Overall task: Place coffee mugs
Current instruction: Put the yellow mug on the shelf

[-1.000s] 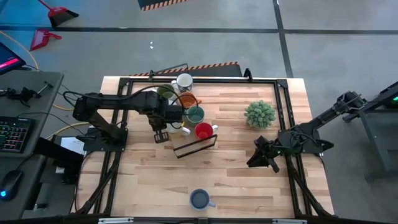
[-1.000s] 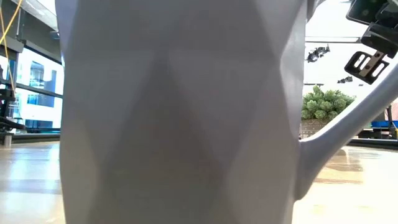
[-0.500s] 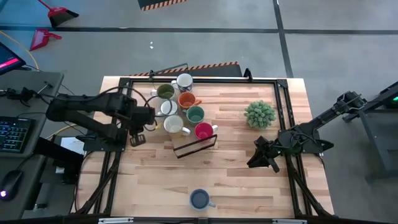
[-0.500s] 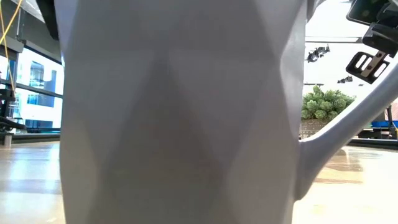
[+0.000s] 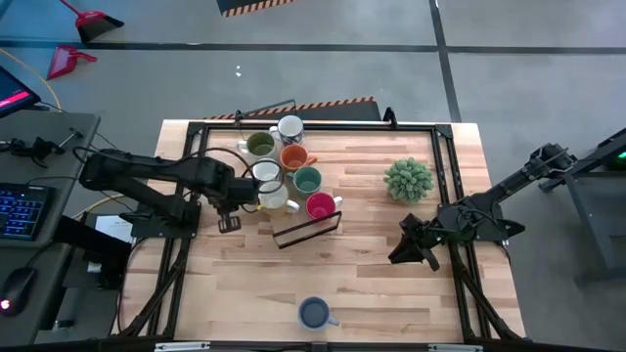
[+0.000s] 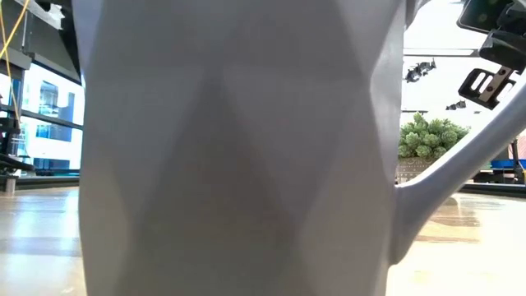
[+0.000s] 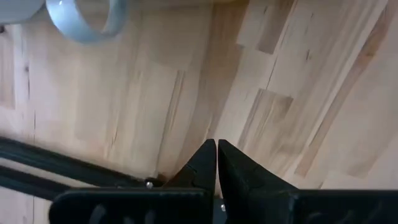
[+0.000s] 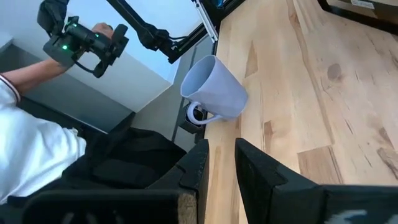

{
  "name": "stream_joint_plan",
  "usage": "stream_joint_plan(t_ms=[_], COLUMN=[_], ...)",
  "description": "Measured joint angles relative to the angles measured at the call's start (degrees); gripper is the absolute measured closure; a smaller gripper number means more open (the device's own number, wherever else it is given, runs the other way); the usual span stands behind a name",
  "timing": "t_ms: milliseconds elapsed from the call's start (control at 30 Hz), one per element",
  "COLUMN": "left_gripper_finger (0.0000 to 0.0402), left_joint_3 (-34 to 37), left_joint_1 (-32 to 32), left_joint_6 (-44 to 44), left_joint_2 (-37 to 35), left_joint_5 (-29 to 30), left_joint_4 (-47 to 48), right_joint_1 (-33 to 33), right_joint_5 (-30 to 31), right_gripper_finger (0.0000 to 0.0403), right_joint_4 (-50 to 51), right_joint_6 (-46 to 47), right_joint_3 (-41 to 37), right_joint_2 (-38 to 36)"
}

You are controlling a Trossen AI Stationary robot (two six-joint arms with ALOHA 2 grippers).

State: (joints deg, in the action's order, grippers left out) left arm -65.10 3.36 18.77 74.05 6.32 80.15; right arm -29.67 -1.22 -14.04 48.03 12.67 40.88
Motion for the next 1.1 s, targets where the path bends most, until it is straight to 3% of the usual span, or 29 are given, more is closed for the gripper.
stream_joint_plan(t_ms=[300, 1100], left_gripper_finger=[0.0394, 0.0394], left_joint_3=[0.57, 0.57], left_joint_1=[0.0, 0.0], left_joint_6=[2.13, 2.13], left_joint_2=[2.45, 7.0], left_joint_5=[2.2, 5.24], left_joint_4=[-8.67, -16.98], right_joint_1=[0.0, 0.0], right_joint_5=[-0.13, -0.78], right_gripper_finger=[0.034, 0.034], right_joint_4=[-0.13, -0.44], right_joint_6=[-0.06, -0.34], right_joint_3=[0.0, 0.0], right_joint_2=[0.0, 0.02])
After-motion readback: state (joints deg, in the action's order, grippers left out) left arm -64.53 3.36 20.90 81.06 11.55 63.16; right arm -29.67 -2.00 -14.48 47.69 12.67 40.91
